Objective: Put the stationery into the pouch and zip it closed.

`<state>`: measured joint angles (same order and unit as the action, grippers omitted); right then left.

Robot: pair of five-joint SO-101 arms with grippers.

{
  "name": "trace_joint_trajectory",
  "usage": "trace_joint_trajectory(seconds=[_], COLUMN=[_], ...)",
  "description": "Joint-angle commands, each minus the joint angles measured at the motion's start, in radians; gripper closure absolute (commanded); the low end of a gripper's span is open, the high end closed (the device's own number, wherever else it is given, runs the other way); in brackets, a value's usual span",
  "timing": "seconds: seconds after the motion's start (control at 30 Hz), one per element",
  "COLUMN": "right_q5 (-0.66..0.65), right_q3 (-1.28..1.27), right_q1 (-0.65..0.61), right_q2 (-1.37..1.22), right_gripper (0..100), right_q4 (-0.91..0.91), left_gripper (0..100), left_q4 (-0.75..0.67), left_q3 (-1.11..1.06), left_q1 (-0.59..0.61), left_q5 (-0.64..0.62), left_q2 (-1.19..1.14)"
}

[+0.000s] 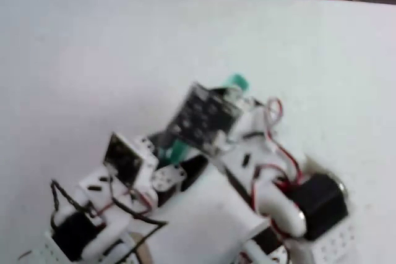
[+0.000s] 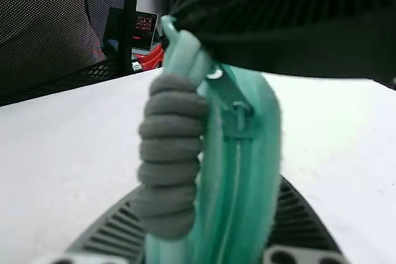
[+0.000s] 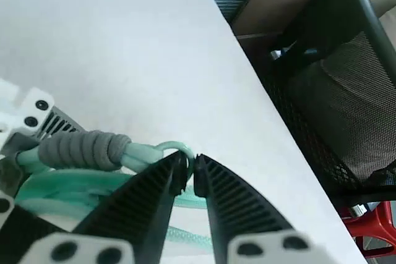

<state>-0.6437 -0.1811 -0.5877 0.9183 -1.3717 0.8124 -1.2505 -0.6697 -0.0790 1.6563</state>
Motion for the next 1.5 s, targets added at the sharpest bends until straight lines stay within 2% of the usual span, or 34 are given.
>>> trace_joint_trajectory(seconds=[0.0, 0.13, 0.23, 0.3, 0.4, 0.63, 0.77, 0.87, 0.97, 1.1, 1.17, 1.47], right_q5=[0.0, -0.002, 0.003, 0.011, 0.104, 0.233, 0.316, 0.327, 0.334, 0.334, 0.334, 0.327], right_q3=[-0.071, -0.181, -0.244, -0.262, -0.27, -0.285, -0.374, -0.405, -0.4, -0.393, -0.393, -0.399], right_q1=[0.087, 0.255, 0.318, 0.318, 0.311, 0.168, 0.231, 0.24, 0.22, 0.2, 0.209, 0.427], right_q2=[0.102, 0.108, 0.117, 0.117, 0.11, 0.108, 0.108, 0.117, 0.119, 0.119, 0.119, 0.108], right_gripper=[97.9, 97.9, 97.9, 97.9, 97.9, 97.9, 97.9, 97.9, 97.9, 97.9, 97.9, 97.9], right_q4=[0.053, 0.145, 0.214, 0.229, 0.243, 0.214, 0.294, 0.302, 0.289, 0.275, 0.278, 0.344], left_gripper=[81, 80, 80, 80, 80, 77, 76, 76, 84, 99, 97, 98], left_q4=[-0.026, -0.026, -0.026, -0.026, -0.026, -0.011, 0.031, 0.017, -0.077, -0.176, -0.173, -0.16], left_q3=[0.002, 0.002, 0.002, 0.002, 0.0, 0.0, 0.0, -0.026, -0.098, -0.16, -0.16, -0.158], left_q1=[-0.013, -0.012, -0.012, -0.013, -0.016, -0.053, -0.088, -0.084, -0.088, -0.09, -0.09, -0.09], left_q5=[-0.006, -0.006, -0.006, -0.006, -0.006, -0.012, -0.011, -0.003, 0.006, 0.097, 0.098, 0.094], left_q2=[0.004, 0.004, 0.004, 0.004, 0.002, 0.002, 0.002, 0.001, 0.004, 0.004, 0.005, 0.005])
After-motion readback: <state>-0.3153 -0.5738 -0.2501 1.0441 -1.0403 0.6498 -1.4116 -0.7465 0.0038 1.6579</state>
